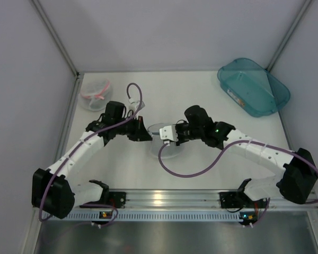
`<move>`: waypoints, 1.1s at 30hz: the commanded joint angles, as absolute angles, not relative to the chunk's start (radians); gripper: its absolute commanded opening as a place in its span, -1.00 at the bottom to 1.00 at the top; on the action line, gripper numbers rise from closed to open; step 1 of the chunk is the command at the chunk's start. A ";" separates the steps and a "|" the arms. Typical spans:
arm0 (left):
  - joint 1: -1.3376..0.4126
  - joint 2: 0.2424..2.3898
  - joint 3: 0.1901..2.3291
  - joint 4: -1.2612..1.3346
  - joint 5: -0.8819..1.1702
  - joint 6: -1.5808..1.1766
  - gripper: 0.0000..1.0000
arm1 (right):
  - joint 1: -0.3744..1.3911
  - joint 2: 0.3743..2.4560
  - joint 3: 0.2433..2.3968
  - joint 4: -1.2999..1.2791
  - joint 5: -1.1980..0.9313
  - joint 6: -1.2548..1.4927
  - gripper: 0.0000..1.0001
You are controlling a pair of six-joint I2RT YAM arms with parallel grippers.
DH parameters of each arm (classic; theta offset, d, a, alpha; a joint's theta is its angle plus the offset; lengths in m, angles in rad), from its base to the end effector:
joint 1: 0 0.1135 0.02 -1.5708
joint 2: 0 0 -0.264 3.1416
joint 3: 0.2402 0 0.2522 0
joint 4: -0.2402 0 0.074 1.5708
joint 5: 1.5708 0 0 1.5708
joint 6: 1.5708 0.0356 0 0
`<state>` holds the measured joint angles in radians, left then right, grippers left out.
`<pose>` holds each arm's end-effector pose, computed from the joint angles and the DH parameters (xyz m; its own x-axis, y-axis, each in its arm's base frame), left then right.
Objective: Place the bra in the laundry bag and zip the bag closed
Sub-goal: Zip the laundry bag at the center of the board, then pick up the laundry bag at the center of the board.
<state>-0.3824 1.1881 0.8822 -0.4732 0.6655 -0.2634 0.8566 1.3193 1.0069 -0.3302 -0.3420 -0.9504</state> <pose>0.2197 -0.1121 0.2702 -0.8120 0.1058 -0.5741 0.5072 0.6146 -0.6041 0.1822 0.2284 0.2866 0.4941 -0.6003 -0.6289 -0.8355 -0.1276 -0.5345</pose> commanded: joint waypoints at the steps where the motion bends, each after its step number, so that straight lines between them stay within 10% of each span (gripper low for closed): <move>1: -0.322 1.207 0.882 -0.486 0.647 -0.248 -1.00 | 0.805 1.260 0.985 -0.354 -0.342 -0.979 -1.00; 11: -0.313 1.278 0.933 -0.486 0.745 -0.230 -1.00 | 0.776 1.244 0.979 -0.334 -0.374 -0.976 -1.00; 16: -0.299 1.218 0.977 -0.486 0.784 -0.225 -0.08 | 0.776 1.301 1.029 -0.259 -0.306 -0.922 -1.00; 33: 0.241 1.296 1.270 -0.489 0.920 -0.319 0.94 | 0.732 1.900 1.603 0.178 -0.063 -0.988 -1.00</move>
